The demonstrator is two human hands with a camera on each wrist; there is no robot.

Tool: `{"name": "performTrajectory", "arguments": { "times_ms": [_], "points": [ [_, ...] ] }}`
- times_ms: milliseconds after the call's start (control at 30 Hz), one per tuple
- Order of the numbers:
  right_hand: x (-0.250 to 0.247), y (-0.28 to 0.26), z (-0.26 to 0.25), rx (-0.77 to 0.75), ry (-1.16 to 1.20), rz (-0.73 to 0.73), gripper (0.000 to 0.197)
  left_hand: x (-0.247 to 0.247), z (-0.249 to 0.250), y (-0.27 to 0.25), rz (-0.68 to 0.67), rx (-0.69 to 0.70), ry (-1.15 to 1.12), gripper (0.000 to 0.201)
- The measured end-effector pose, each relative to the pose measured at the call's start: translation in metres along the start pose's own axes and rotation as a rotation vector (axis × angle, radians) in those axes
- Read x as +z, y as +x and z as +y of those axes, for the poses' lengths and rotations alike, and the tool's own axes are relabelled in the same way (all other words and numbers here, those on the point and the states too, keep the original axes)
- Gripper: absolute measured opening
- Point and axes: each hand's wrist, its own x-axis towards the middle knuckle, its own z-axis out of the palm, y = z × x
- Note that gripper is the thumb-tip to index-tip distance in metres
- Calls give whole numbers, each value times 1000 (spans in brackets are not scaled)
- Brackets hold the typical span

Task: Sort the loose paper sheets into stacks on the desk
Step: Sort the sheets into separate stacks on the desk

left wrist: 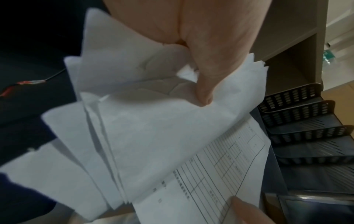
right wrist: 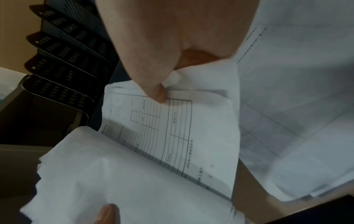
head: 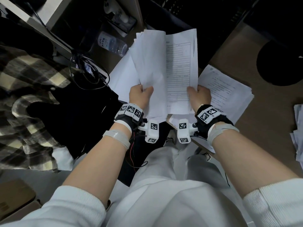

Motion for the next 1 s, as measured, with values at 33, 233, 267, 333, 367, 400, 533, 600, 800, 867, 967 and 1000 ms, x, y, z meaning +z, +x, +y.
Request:
{"name": "performTrajectory", "arguments": {
  "times_ms": [33,233,267,333,367,400,533,600,800,867,967,1000],
  "points": [
    [1,0,-2,-11,6,-4,31,-3,-2,2,14,4,13,33],
    [-1,-20,-19,-60,123,-221,14,-4,-1,0,15,-11,-29,32],
    [-2,-22,-22,-64,128,-242,15,0,0,-1,2,-16,-43,30],
    [-3,-23,-27,-62,125,-252,23,10,6,-8,-69,-25,-133,25],
    [-5,-24,-30,-56,131,-255,30,16,11,-13,-107,-43,-221,31],
    [-6,-24,-32,-50,142,-257,38,21,16,-18,-136,-66,-309,35],
    [-15,-29,-34,-105,88,-293,44,39,27,-28,-204,-37,-306,46],
    [-20,-27,-29,-84,104,-227,35,43,24,-28,-156,-3,-259,21],
    [-42,-11,10,70,-19,143,27,30,19,-23,41,56,-95,45],
    [-39,-12,14,74,-100,99,30,21,18,-22,73,76,-41,47],
    [-24,-17,10,92,-157,54,30,3,16,-17,134,106,20,48],
    [-18,-15,10,99,-165,44,25,-4,16,-16,163,112,54,47]
  ]
}}
